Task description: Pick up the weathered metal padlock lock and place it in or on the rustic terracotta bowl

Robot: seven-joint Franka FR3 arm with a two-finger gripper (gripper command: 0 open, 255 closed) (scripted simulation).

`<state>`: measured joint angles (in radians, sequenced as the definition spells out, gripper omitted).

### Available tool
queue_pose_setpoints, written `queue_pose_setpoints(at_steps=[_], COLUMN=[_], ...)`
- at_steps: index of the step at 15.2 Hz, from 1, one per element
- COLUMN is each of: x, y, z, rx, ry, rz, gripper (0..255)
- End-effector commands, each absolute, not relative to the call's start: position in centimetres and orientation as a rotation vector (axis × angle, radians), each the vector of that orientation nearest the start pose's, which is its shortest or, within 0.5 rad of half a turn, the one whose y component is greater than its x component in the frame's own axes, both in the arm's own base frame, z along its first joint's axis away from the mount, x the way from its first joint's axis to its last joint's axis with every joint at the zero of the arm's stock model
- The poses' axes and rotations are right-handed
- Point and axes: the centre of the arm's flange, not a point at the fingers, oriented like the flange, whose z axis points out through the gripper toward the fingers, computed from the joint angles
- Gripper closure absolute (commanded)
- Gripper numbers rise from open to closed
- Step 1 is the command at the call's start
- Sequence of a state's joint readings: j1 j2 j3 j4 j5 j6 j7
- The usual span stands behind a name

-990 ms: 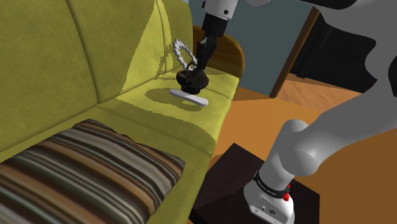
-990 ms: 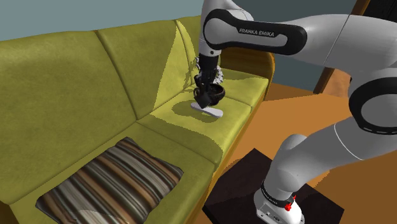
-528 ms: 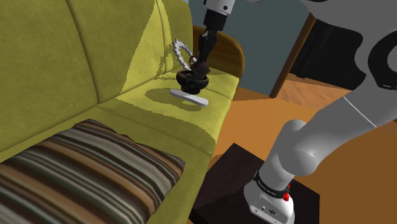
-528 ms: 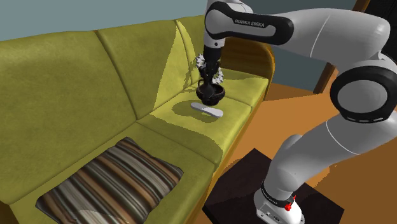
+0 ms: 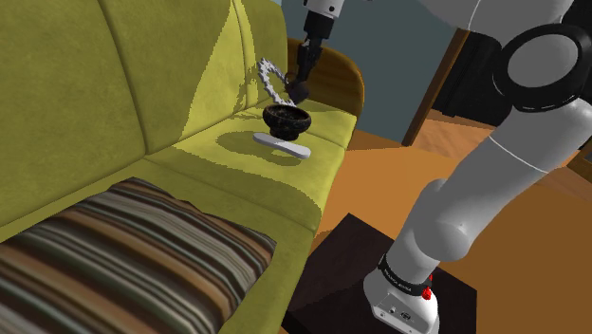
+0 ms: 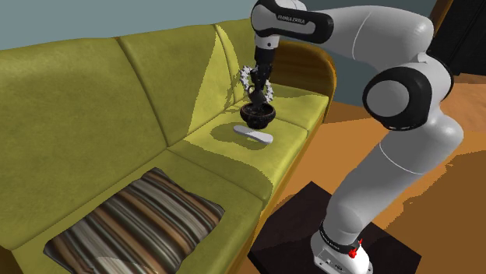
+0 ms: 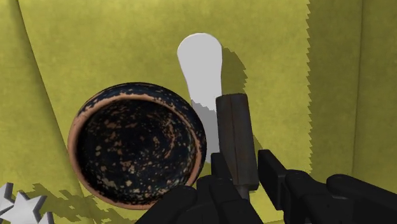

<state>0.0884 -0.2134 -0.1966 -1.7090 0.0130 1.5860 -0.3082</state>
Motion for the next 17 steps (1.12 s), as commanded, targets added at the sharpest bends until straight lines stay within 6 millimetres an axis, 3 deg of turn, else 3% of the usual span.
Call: queue_pose_setpoints(at_steps=[1,8,17], x=[49.7,54.6,54.6], y=[-8.7,-16.1,-16.1], z=[67.2,68.1,63.3], rx=[-3.087,-3.087,-3.087], ry=[-0.316,-0.316,-0.316], rz=[-0.150,-0.150,-0.150], gripper=[255,255,255])
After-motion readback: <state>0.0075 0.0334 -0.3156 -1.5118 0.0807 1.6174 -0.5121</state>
